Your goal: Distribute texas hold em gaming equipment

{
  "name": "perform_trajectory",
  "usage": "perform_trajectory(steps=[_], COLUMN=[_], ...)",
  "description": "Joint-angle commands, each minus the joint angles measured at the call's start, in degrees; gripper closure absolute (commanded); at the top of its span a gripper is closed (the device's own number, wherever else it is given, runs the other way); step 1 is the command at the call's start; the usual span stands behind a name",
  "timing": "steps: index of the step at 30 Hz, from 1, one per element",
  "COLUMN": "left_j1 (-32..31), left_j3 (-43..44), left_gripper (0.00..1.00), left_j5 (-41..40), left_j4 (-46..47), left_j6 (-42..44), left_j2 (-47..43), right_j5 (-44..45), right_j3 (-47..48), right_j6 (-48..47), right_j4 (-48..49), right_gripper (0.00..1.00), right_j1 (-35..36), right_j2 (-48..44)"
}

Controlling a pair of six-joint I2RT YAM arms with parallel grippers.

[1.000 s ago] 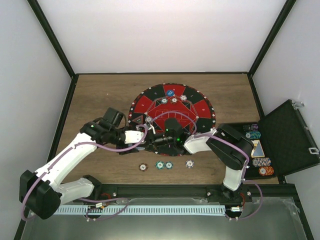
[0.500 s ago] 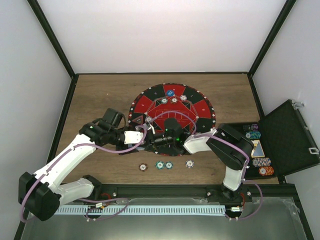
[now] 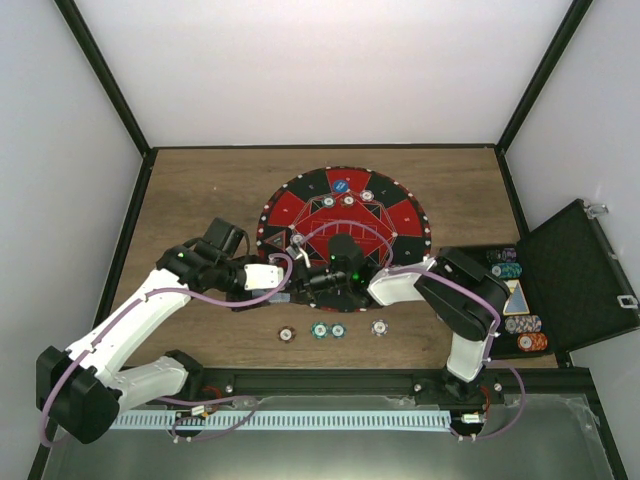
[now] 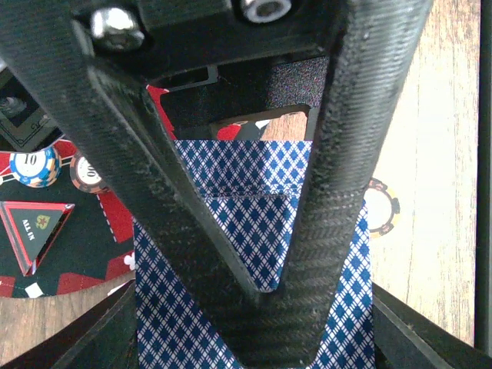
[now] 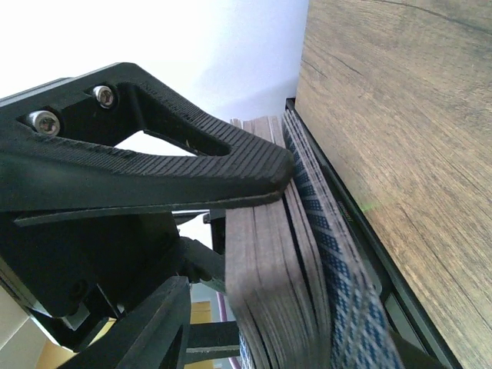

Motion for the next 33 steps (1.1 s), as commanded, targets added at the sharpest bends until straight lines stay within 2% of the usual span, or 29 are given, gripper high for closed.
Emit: perform_trajectory(steps=[1, 13, 18, 21, 22, 25, 28, 33], left_j1=[0.16, 0.16, 0.16, 0.16, 0.16, 0.16, 0.16, 0.41], left_j3=[0.72, 1.10, 0.39, 0.37, 0.39, 0.34, 0.45, 0.00], left_gripper=[0.96, 0.96, 0.92, 0.82, 0.74, 0.38, 0.20, 0.17], left_j5=[0.13, 1.09, 1.36, 1.26, 1.26, 0.67, -0.42, -2.10], left_j4=[0.06, 1.05, 1.61, 1.30, 0.95, 0.21, -0.77, -0.73], left_j6=[0.22, -0.77, -1.13, -0.49, -0.01, 0.57, 0.91, 1.65], left_j2=[-0.90, -1.08, -1.07, -0.85, -0.75, -0.60, -0.64, -1.08], right_j5=[-0.90, -1.11, -1.29, -1.29, -1.33, -1.41, -1.42, -1.42], right_j3=[2.63, 4.87, 4.74, 5.08, 5.08, 4.91, 4.61, 4.29], right_j6=[-0.88, 0.89, 5.68, 6.02, 6.07, 6.10, 5.72, 4.92], right_j4=[0.33, 2.73, 9.89, 10.11, 10.06, 10.09, 9.48, 8.21], right_gripper=[0.56, 0.56, 0.68, 0.78, 0.82, 0.89, 0.91, 0.92], right_j1=[-0.20, 0.76, 0.91, 1.01, 0.95, 1.01, 0.97, 1.01], right_j2=[-1.85, 0.09, 1.62, 1.80, 1.76, 1.72, 1.51, 1.34])
